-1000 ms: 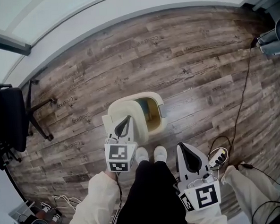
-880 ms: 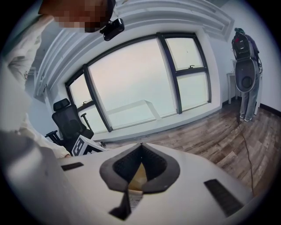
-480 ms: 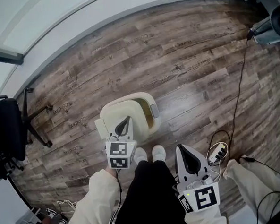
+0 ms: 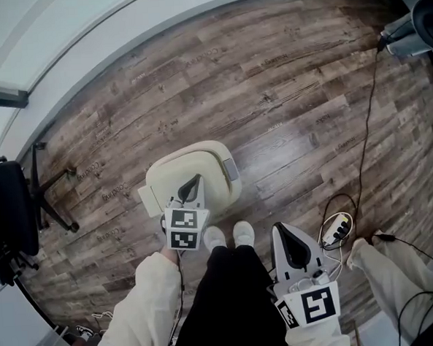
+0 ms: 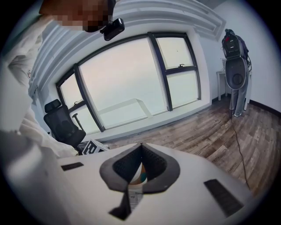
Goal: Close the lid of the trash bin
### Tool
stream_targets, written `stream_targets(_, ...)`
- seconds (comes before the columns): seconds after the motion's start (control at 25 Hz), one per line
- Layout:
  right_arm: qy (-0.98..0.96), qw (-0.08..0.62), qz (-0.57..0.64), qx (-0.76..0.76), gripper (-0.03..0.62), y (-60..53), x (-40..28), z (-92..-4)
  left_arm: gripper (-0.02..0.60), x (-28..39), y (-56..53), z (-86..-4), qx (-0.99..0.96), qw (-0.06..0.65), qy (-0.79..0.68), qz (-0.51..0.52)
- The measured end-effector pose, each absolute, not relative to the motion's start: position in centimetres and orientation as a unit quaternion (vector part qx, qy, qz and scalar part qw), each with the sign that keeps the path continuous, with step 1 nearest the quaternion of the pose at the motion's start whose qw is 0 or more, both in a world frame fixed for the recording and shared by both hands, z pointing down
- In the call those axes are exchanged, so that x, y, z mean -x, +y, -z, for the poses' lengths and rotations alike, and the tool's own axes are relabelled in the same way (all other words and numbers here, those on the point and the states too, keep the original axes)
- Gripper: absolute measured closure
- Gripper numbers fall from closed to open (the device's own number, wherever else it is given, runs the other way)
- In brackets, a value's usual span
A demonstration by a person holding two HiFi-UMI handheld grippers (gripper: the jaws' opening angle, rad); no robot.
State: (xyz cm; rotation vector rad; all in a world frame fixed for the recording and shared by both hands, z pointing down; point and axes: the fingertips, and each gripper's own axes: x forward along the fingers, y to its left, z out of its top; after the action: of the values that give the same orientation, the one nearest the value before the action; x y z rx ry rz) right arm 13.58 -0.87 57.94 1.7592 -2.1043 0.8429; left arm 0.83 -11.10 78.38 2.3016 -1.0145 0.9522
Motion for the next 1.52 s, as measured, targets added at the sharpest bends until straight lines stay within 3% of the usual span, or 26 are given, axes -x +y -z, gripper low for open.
stream_targets(0.52, -0.711, 0.135, -0.304, -0.619, 0.572, -0.6, -15.3, -59.5, 0.574, -2.3, -11.1, -81.4, -0.824, 0.253, -0.344, -0.373)
stream_targets(1.12, -0.705, 0.145, -0.312, -0.619, 0.571, -0.6, -15.9, -60.7, 0.574, -2.7, -11.2, -83.6, -0.827, 0.203, -0.326, -0.411)
stream_targets(1.52, -0.709, 0.146, -0.315, -0.614, 0.571, -1.2, -15.7, -60.9, 0.574, -2.7, -11.3, -84.1, -0.821, 0.222, -0.334, -0.407)
